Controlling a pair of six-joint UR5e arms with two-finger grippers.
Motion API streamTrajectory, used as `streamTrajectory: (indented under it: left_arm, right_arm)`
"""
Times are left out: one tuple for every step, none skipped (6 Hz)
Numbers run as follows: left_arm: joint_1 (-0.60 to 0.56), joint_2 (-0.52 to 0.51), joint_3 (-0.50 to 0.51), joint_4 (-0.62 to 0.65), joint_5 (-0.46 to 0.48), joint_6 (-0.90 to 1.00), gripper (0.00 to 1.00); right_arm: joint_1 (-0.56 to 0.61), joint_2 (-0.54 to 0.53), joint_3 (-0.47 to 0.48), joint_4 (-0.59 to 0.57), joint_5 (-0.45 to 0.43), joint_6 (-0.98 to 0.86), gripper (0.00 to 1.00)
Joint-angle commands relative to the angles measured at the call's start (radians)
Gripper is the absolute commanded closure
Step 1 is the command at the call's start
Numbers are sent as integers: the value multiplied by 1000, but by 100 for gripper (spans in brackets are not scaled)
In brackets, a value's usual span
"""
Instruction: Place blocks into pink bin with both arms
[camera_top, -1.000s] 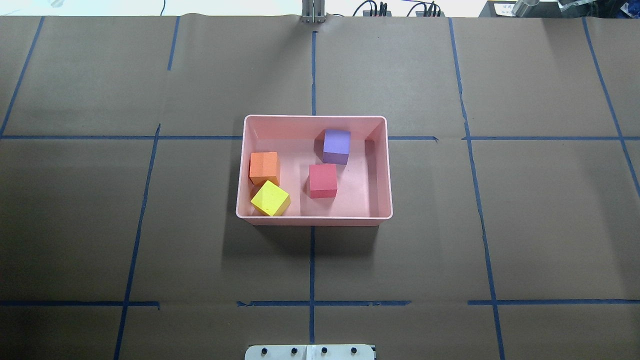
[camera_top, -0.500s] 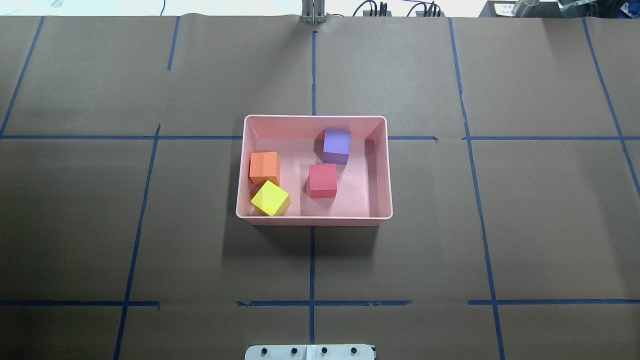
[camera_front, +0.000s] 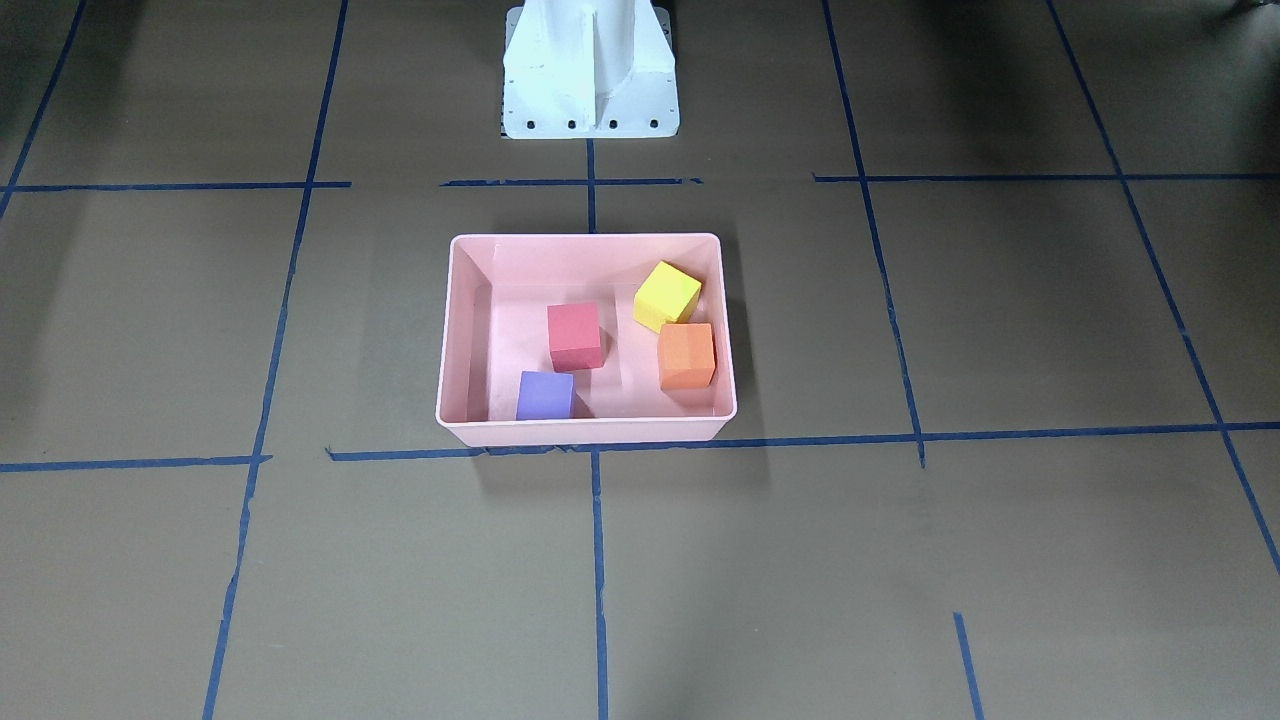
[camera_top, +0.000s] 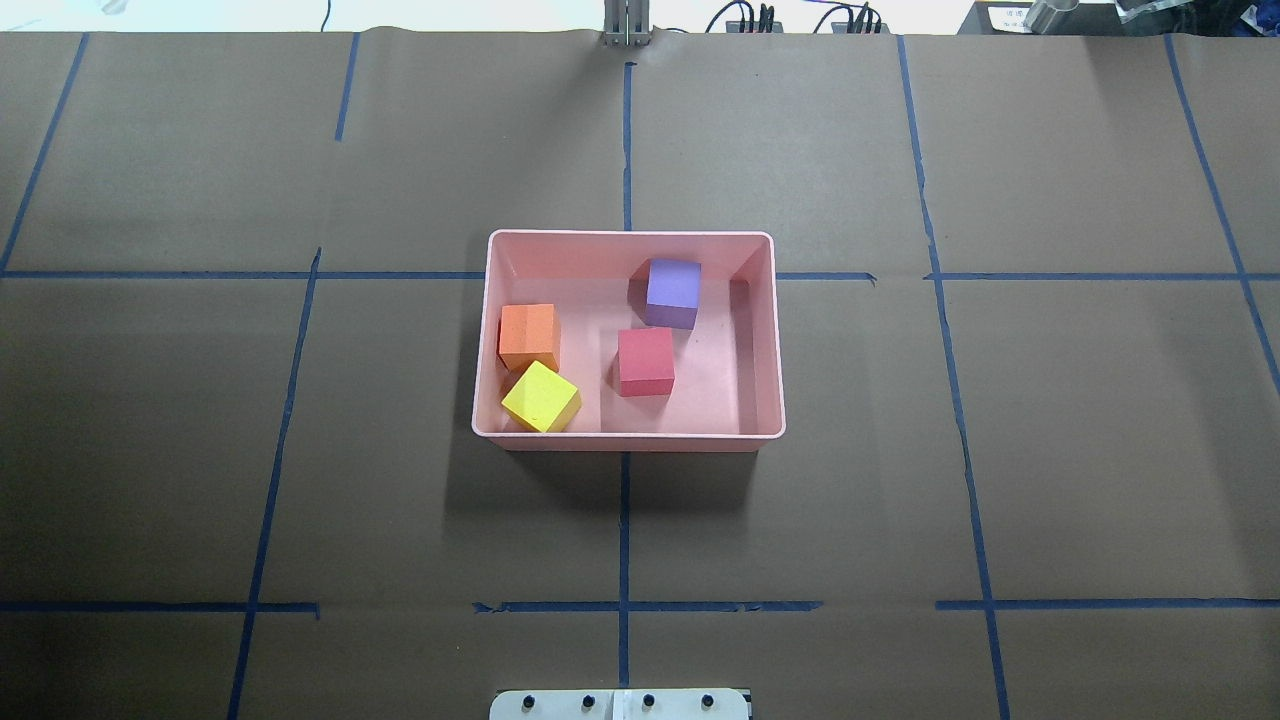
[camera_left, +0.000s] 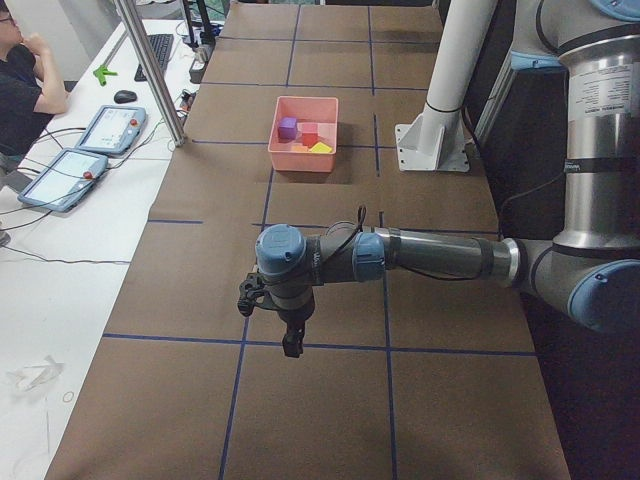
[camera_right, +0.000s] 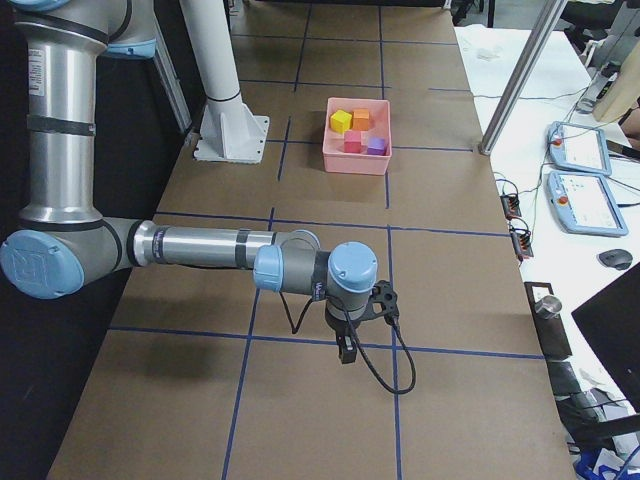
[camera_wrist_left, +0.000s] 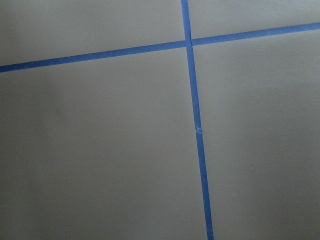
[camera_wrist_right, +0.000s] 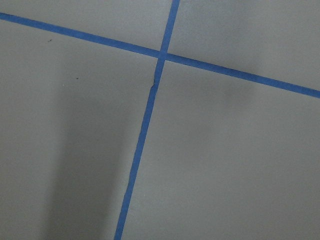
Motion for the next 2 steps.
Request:
streamTrajectory:
  left_arm:
    - [0,0,-2,0,1,0,0]
    - [2,0,-7,0,1,0,0]
  right_arm:
    - [-1,4,0,1,0,6,0]
    - [-1,5,2,1,0,6,0]
